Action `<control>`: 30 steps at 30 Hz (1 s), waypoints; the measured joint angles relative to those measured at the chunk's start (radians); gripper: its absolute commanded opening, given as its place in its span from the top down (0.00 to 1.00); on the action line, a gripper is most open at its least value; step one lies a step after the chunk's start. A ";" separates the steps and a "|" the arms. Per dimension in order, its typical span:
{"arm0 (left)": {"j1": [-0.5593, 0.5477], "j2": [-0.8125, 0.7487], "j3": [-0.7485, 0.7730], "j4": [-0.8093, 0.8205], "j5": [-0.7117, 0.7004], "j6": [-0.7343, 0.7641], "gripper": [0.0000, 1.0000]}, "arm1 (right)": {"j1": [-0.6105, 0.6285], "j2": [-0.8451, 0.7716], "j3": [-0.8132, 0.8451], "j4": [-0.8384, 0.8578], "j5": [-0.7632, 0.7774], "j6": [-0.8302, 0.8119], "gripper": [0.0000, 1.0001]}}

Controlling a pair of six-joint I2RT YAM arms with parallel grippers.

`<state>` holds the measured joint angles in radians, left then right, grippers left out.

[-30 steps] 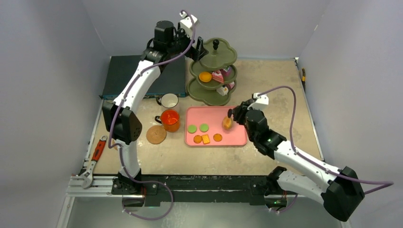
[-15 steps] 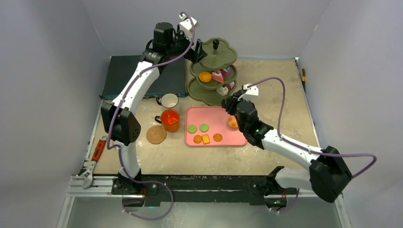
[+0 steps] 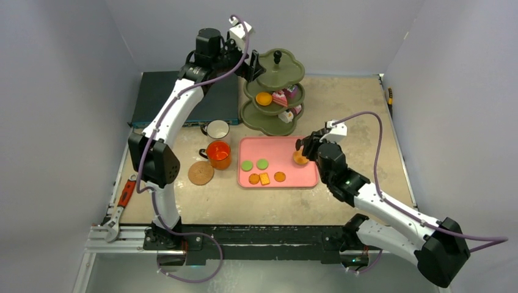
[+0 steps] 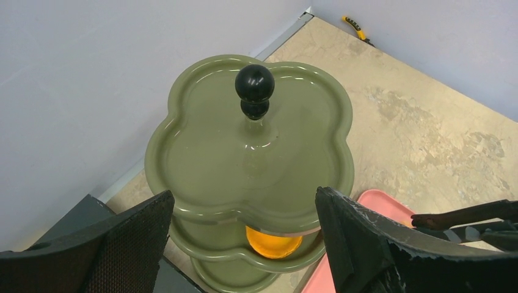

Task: Serve the afternoon tea

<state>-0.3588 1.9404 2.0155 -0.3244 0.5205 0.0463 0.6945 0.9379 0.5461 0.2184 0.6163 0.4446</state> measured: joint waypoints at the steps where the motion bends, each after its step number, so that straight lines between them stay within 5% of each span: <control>1: 0.000 -0.002 0.000 0.000 0.001 0.000 0.14 | 0.000 -0.003 -0.005 -0.010 0.000 0.000 0.49; 30: 0.000 -0.022 -0.002 0.000 0.012 -0.001 0.14 | 0.000 0.038 -0.076 -0.003 -0.013 0.008 0.38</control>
<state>-0.3588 1.9182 2.0132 -0.3244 0.5327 0.0452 0.6945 0.9760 0.4702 0.2150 0.6033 0.4526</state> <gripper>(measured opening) 0.859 0.610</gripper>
